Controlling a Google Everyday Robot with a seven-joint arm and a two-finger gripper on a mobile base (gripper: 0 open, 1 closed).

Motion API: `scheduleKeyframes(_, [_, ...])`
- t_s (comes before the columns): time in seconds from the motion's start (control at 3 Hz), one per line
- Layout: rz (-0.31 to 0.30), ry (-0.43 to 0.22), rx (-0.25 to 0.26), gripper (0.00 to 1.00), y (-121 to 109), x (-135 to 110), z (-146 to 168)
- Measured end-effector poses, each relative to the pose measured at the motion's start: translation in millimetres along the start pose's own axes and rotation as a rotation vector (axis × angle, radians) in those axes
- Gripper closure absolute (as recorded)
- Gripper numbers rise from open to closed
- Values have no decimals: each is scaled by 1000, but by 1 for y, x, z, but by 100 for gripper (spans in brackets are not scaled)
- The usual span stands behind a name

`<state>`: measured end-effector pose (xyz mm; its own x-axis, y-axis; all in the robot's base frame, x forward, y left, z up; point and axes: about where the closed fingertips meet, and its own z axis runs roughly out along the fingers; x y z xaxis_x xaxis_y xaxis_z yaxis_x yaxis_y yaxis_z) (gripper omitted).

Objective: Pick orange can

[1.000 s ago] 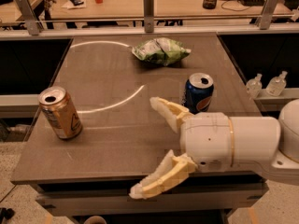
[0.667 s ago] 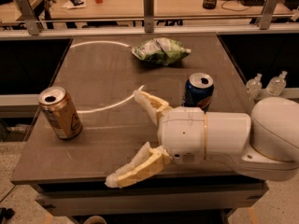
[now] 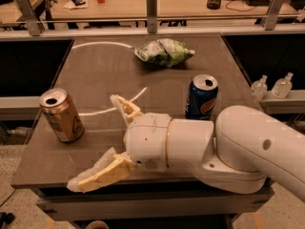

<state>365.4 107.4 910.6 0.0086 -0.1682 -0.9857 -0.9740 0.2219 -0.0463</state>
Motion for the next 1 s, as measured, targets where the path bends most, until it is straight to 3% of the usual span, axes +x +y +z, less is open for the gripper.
scheduleKeyframes(0.67, [13, -44, 50, 0, -15, -5, 55])
scheduleKeyframes(1.0, [39, -51, 119, 0, -31, -2, 69])
